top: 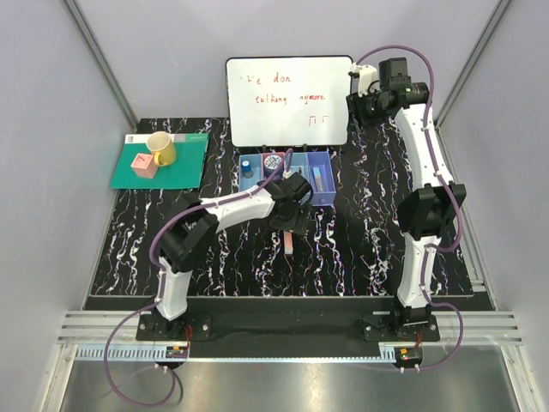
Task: Sort the stationery into containers
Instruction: Pick up the pen from the center of the board.
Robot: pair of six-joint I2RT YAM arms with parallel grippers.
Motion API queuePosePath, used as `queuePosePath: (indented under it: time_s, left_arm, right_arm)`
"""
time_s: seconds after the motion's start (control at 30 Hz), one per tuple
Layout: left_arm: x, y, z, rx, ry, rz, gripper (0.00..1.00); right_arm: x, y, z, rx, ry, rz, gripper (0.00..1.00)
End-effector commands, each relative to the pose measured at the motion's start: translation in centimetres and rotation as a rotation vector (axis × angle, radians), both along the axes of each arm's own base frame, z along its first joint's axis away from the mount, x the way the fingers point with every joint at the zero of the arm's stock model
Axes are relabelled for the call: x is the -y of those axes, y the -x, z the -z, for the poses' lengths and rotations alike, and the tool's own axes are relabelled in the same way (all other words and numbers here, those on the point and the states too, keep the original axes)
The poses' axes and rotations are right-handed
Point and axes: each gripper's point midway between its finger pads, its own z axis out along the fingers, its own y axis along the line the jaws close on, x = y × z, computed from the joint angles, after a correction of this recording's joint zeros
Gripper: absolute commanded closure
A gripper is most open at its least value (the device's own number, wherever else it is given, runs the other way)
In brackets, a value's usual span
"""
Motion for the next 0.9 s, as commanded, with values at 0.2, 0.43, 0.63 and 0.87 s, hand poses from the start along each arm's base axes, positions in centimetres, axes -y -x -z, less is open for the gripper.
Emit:
queuePosePath:
  time_s: [0.2, 0.43, 0.63, 0.87]
  left_arm:
    - [1.9, -2.1, 0.7, 0.02, 0.018, -0.036, 0.16]
    - [2.4, -1.7, 2.0, -0.007, 0.004, -0.01, 0.38]
    - [3.2, -1.4, 2.4, -0.015, 0.001, 0.02, 0.7]
    - [3.5, -1.5, 1.3, 0.02, 0.004, 0.039, 1.0]
  right_arm:
    - [0.8, 0.2, -6.6, 0.165, -0.038, 0.006, 0.48]
    - [1.2, 0.1, -7.6, 0.182, -0.064, 0.014, 0.48]
    - [1.5, 0.3, -8.0, 0.186, -0.08, 0.02, 0.48]
    - [1.8, 0.4, -8.2, 0.185, -0.085, 0.027, 0.48]
